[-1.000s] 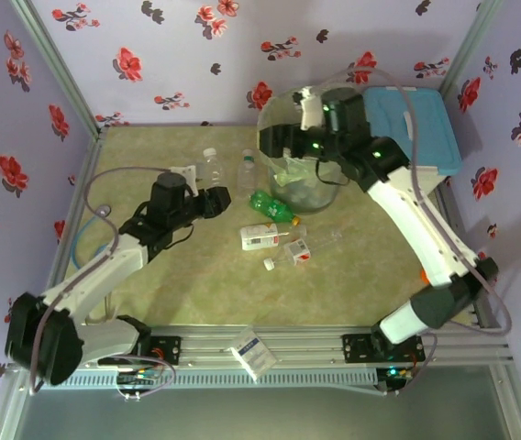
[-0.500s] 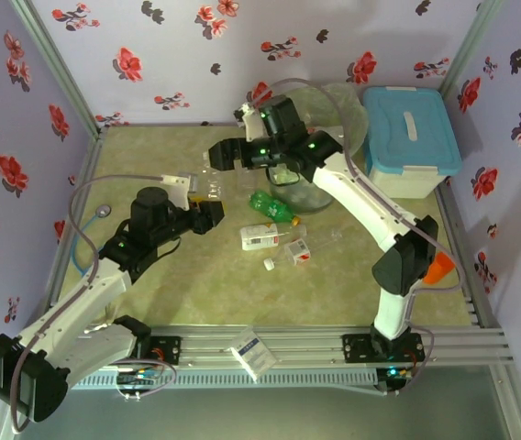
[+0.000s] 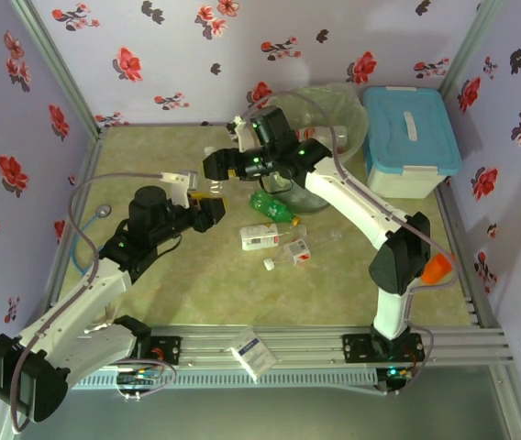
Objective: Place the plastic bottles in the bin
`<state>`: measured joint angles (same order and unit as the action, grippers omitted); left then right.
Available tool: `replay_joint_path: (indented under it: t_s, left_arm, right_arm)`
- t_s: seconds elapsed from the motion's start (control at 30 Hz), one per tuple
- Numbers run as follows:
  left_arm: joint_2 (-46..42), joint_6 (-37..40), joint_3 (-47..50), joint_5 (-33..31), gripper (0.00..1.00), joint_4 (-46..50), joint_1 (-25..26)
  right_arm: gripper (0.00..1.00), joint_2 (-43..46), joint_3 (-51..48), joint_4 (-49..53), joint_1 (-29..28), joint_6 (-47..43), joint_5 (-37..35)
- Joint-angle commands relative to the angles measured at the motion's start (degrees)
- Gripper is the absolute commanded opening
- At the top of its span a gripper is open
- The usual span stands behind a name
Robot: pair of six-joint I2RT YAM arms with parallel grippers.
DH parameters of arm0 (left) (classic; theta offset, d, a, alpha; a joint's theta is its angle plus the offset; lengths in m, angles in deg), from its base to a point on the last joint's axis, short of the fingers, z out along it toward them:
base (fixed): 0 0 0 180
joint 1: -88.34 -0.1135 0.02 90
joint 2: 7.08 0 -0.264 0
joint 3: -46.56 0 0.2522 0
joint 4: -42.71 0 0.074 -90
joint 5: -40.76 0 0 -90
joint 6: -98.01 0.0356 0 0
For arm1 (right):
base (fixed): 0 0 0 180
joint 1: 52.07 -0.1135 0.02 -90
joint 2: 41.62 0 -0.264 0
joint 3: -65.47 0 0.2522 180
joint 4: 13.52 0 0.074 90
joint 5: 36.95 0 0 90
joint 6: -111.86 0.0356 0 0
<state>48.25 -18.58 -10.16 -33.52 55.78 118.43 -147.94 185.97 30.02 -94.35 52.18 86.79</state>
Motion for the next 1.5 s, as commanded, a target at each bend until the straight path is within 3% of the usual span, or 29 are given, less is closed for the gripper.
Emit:
replay_joint_path:
  t_s: [0.0,0.33,0.6,0.67,0.8,0.97,1.23,1.47]
  left_arm:
    - [-0.53,0.41,-0.13,1.11,0.51,-3.4,-0.1]
    - [-0.12,-0.17,-0.37,1.09,0.52,-3.44,-0.11]
    - [0.65,0.16,-0.71,1.1,0.55,-3.93,-0.07]
    - [0.74,0.16,-0.86,1.13,0.61,-3.8,-0.11]
    - [0.0,0.45,-0.51,1.11,0.85,-3.72,-0.07]
    - [-1.78,-0.16,1.09,1.1,0.91,-3.49,-0.1]
    - [-2.95,-0.81,2.22,-1.87,0.92,0.81,-0.12]
    - [-0.96,-1.85,2.99,-3.52,0.92,2.26,-0.39]
  right_arm:
    - [0.76,-0.42,-0.89,-2.64,-0.34,0.94,2.16]
    - [0.53,0.2,-2.25,-4.62,0.28,1.66,1.95]
    - [0.43,1.67,-1.85,-5.81,1.45,0.92,0.47]
    - [0.43,1.8,-0.97,-5.77,1.91,0.95,0.45]
    - [0.43,1.43,1.59,-5.54,3.75,0.28,-0.41]
    - [0.42,0.47,8.03,-3.45,7.23,-1.69,-2.02]
    - [0.42,-0.47,20.45,2.69,13.44,-7.84,-11.08]
    - [0.43,4.62,23.21,13.49,19.87,-20.9,-27.65]
